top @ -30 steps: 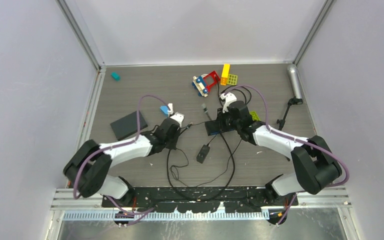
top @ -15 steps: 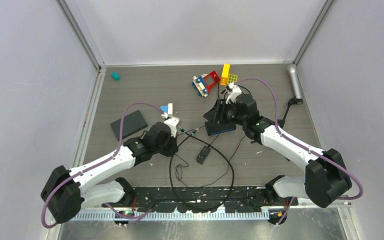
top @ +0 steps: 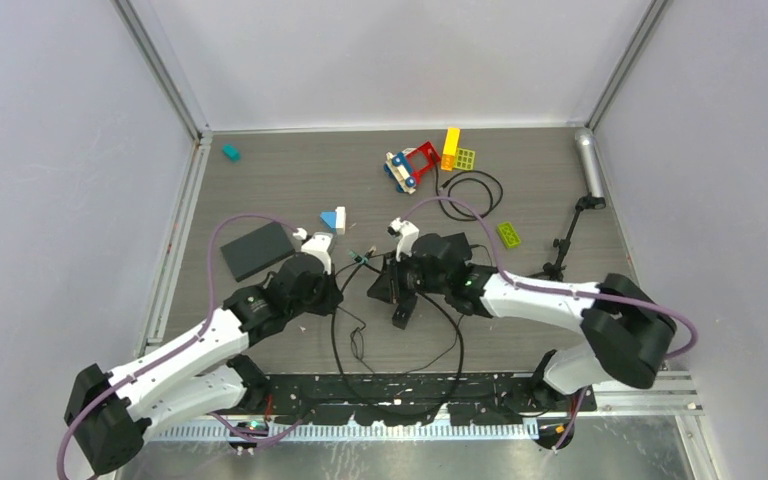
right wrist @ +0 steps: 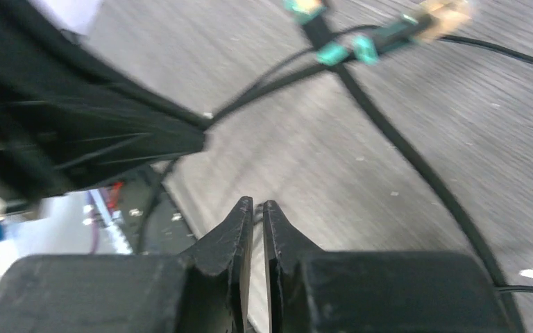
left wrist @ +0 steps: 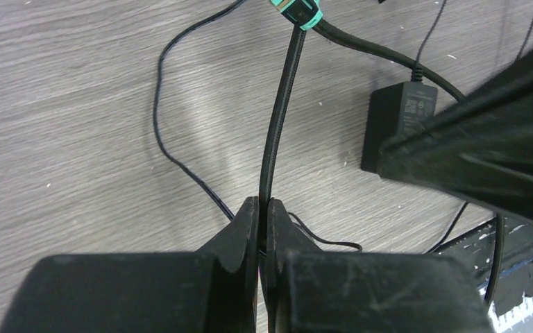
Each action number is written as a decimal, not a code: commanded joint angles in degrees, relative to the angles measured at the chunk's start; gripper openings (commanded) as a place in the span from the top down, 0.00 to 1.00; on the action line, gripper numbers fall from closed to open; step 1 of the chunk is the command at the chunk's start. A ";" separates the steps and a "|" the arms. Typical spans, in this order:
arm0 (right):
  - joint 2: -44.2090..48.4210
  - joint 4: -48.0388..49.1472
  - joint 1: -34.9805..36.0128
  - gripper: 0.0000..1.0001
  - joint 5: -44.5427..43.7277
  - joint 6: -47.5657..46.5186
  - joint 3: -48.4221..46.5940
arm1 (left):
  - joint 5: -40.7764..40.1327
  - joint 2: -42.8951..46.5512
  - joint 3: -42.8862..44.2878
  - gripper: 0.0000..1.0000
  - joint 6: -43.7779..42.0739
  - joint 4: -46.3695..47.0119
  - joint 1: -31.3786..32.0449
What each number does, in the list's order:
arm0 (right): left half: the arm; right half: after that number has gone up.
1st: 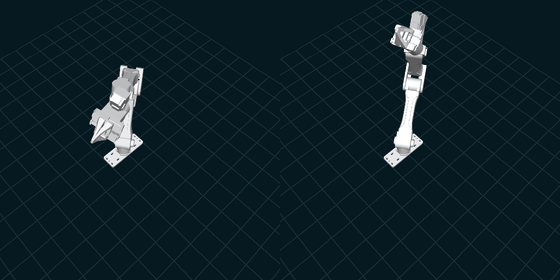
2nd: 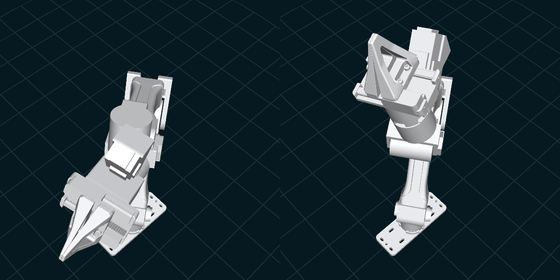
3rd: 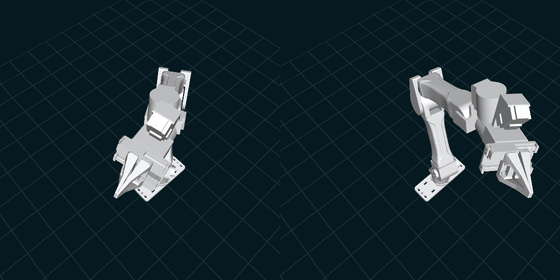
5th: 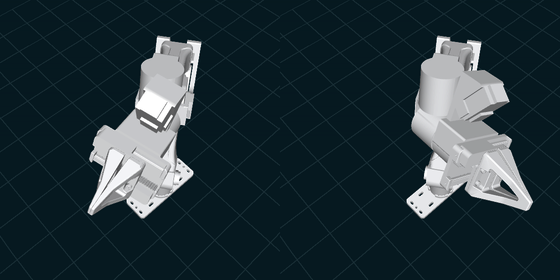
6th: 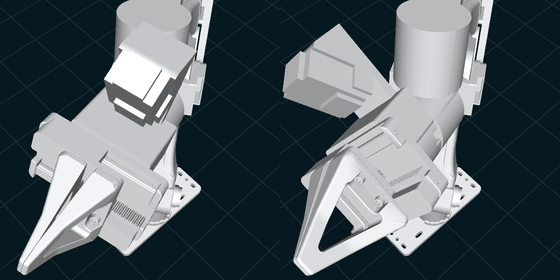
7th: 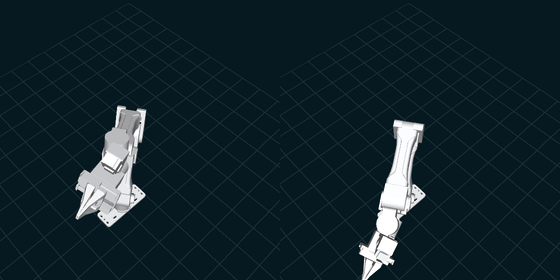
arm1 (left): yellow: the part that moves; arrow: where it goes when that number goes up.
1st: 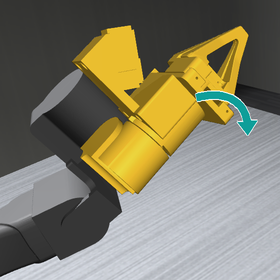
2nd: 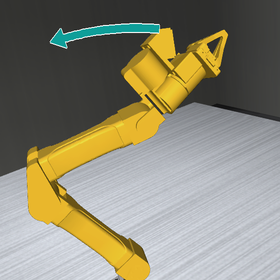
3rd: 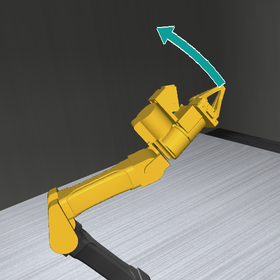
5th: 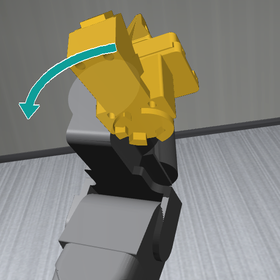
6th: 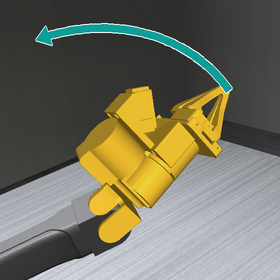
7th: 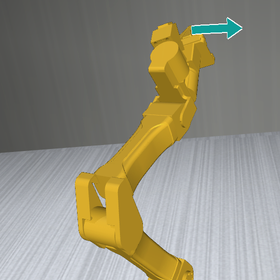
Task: Insert the plug into the switch port
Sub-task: Pick up the connector from the center of the board.
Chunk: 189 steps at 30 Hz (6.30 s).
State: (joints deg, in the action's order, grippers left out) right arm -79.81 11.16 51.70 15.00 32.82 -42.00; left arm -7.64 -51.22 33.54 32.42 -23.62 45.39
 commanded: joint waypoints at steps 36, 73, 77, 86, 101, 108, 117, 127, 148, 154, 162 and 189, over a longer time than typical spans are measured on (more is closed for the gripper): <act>-8.45 30.37 -6.25 0.35 -15.77 28.55 -1.33 | -10.10 15.20 -1.27 1.00 8.54 -3.14 0.23; -22.57 -2.03 4.77 0.90 -23.52 23.99 -25.50 | -10.03 12.48 -0.36 1.00 6.04 -0.11 0.23; -19.76 -1.14 3.31 0.99 -22.12 16.99 -23.23 | -7.41 16.89 -0.56 0.66 5.20 0.24 0.25; -7.37 0.46 -3.78 0.99 10.33 -16.25 -12.37 | -2.70 30.22 3.95 0.41 4.95 -1.90 0.23; 11.66 -22.94 -1.79 1.00 39.85 -51.74 -15.06 | 21.39 42.09 -4.41 0.42 -8.74 21.53 0.23; 8.97 -42.50 -1.88 1.00 46.16 -60.88 -26.17 | 37.28 40.31 -8.83 0.38 -19.53 35.54 0.23; 7.43 -48.86 -1.72 0.99 44.89 -64.14 -28.14 | 44.12 30.95 -4.20 0.37 -33.87 32.30 0.24; 6.91 -48.57 -1.43 1.00 41.42 -63.49 -27.26 | 46.21 25.57 -3.15 0.41 -29.99 39.17 0.23; 7.55 -45.94 -1.10 0.99 40.50 -61.84 -25.47 | 48.38 21.58 -1.37 0.58 -26.22 37.78 0.25; 8.38 -45.08 -0.91 0.99 40.63 -61.23 -24.91 | 48.40 20.91 -1.13 0.52 -25.60 37.31 0.26; 9.48 -44.13 -0.90 0.99 40.37 -60.64 -24.22 | 49.02 19.80 -1.22 0.55 -24.69 36.59 0.24; 22.25 35.20 -0.90 0.59 18.02 -25.97 9.61 | 34.68 28.37 -9.33 1.00 -15.80 42.90 0.23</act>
State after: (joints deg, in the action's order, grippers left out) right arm -56.05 16.86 50.59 40.80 -5.56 -35.99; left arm 31.16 -24.40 24.97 13.78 14.17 45.39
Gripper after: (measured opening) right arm 0.424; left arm 0.098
